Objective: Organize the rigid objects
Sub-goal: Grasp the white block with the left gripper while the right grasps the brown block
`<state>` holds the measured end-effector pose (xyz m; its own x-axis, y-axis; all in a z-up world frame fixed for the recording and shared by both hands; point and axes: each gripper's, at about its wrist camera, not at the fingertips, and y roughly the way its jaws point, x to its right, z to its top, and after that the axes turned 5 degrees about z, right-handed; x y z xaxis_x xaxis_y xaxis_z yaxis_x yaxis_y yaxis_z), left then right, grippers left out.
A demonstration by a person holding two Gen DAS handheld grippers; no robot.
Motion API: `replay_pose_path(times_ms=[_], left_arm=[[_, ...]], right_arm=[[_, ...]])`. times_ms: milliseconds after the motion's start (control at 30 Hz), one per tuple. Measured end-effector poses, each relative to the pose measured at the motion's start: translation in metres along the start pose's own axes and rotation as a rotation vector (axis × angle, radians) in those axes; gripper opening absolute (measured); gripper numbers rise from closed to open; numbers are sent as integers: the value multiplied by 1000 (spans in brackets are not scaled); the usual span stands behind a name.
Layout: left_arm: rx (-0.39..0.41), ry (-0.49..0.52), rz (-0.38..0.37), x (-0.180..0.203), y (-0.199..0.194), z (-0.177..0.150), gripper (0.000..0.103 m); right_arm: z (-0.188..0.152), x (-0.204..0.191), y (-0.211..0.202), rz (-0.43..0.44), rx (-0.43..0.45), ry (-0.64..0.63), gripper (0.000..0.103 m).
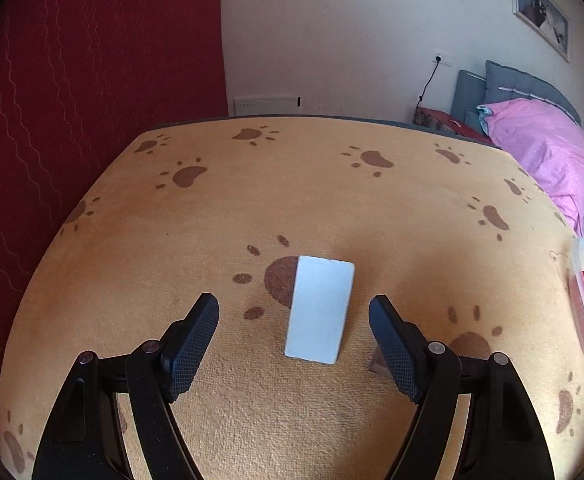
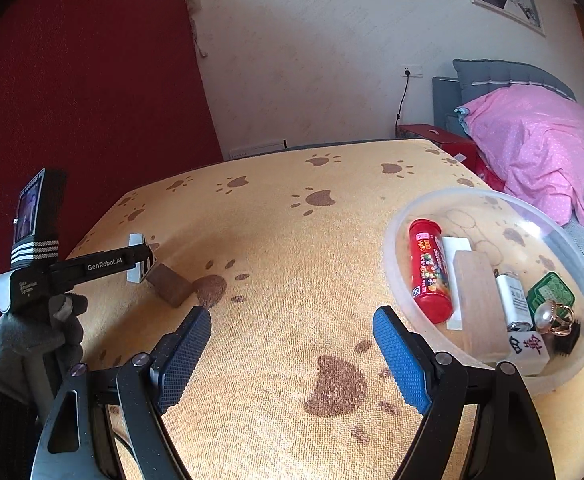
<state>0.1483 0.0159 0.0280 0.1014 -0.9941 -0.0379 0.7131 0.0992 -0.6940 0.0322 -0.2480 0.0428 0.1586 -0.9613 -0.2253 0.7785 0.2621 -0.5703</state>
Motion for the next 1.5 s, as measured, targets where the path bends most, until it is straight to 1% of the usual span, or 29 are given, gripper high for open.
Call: replay_pose_path(times_ms=[100, 200, 267, 300, 367, 400, 600, 833, 933, 1233, 1500], left_arm=[[-14, -8, -9, -4, 9, 3, 78], [-21, 0, -17, -3, 15, 4, 73], [-28, 5, -33, -1, 19, 4, 60], [-34, 6, -48, 0, 21, 4, 56], [-46, 9, -90, 1, 23, 4, 35], [-43, 4, -112, 0, 22, 4, 31], [14, -27, -148, -5, 9, 5, 30], [68, -65, -119, -21, -9, 10, 30], [76, -88, -108, -30, -12, 12, 30], [80, -151, -94, -51, -14, 14, 30], [65, -180, -88, -58, -11, 12, 30]], right_arm=[[0, -2, 4, 13, -19, 0, 86], [0, -5, 8, 26, -37, -2, 86], [1, -9, 11, 36, -47, -11, 86], [2, -11, 12, 42, -53, -16, 86], [3, -15, 15, 58, -69, -21, 86], [3, -17, 18, 68, -80, -23, 86], [7, -37, 35, 128, -145, -41, 86], [10, -67, 63, 231, -241, -35, 86], [10, -79, 75, 253, -268, -26, 86], [15, -101, 102, 242, -271, -8, 83], [24, -111, 122, 165, -247, -34, 83]])
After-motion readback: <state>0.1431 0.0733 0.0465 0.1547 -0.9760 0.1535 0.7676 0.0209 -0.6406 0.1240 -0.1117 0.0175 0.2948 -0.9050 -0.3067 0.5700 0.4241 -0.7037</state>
